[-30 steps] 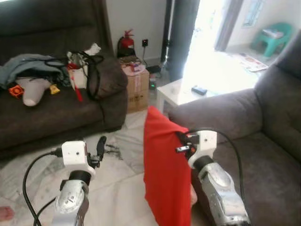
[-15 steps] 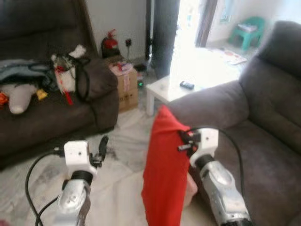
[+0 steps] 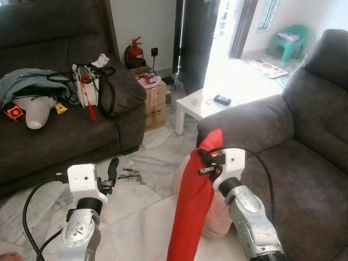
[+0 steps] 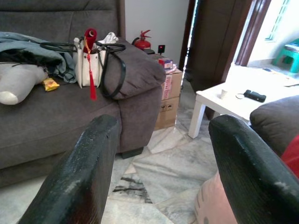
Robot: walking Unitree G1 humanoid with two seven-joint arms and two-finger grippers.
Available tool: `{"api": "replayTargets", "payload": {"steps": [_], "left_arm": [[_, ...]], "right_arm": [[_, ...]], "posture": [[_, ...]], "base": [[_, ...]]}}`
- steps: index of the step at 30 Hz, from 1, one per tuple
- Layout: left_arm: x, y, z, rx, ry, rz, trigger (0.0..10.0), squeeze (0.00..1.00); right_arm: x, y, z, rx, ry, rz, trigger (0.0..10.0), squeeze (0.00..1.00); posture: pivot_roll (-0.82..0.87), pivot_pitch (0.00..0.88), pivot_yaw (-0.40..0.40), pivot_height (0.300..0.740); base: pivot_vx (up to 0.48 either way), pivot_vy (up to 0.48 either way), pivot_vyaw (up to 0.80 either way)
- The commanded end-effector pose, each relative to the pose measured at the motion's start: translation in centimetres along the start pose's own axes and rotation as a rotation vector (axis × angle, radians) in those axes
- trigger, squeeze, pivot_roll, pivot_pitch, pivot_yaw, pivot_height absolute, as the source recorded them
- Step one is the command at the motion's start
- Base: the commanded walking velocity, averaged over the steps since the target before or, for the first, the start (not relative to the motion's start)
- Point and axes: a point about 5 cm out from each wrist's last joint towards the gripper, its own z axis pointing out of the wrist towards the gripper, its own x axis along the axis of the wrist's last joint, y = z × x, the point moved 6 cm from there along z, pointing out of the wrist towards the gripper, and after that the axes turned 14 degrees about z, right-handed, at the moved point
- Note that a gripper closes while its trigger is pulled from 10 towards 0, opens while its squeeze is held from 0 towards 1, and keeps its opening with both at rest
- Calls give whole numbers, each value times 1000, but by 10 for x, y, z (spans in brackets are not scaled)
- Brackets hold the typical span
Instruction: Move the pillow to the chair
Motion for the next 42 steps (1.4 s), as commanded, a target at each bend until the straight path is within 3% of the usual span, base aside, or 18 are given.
{"api": "replayTargets", "payload": {"steps": [1,16,21,42], "left_arm": [[-1,2,1,-2,0,9,10000,0],[-2,3,1,1,1,3,10000,0],[-2,4,1,4,0,-1,10000,0],[-3,3,1,12,-2,-4,10000,0]], "right_arm": [[40,-16,8,63,145,-38,10000,0],[29,-9,13,19,73,-66,10000,0],[31,-12,14,28,79,-72,10000,0],[36,0,16,-21,82,-66,10000,0]], "posture": [[76,0,-36,740],[72,0,-45,740],[74,0,-48,740],[71,0,-53,740]], "base": [[0,244,0],[0,250,0],[0,250,0],[0,253,0]]}}
